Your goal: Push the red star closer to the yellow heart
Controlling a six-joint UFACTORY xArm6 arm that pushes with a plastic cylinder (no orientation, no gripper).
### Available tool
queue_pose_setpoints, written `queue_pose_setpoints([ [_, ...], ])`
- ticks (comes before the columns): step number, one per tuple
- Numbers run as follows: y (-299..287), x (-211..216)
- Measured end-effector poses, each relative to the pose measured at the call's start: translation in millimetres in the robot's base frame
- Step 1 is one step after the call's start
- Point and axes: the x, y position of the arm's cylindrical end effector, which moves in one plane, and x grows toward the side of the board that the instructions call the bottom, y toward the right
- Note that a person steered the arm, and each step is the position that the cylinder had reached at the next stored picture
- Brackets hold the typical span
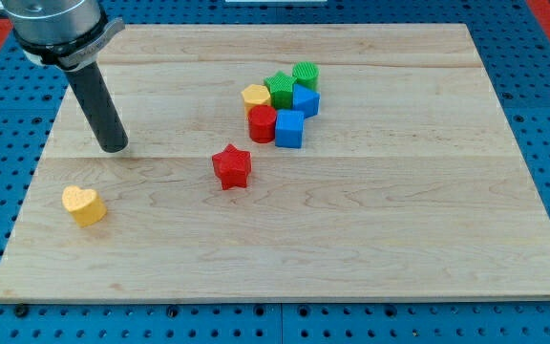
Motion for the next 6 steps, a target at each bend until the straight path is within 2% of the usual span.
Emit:
queue_pose_setpoints([
  [1,5.7,-8.0],
  [4,193.7,5.6],
  [6,150.9,29.4],
])
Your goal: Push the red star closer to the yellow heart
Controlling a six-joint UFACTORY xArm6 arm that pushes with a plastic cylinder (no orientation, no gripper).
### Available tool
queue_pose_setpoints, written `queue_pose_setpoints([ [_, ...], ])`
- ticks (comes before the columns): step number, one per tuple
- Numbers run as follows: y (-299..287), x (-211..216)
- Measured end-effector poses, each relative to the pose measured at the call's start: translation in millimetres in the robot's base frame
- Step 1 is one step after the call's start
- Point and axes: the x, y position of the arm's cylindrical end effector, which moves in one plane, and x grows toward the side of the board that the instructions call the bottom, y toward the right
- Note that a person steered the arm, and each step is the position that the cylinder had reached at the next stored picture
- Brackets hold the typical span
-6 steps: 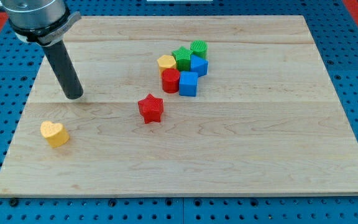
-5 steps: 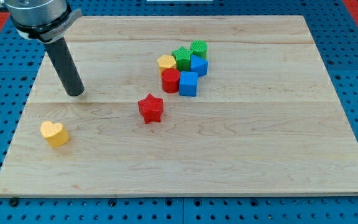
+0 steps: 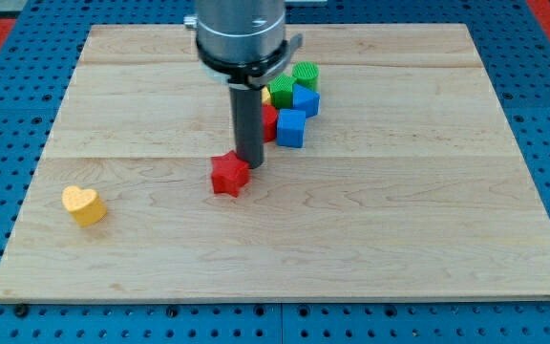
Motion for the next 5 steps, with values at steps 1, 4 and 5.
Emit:
queue_pose_setpoints([
  [1,-61.6,7.2],
  [4,-41.1,33.5],
  [5,-87.7,34.1],
])
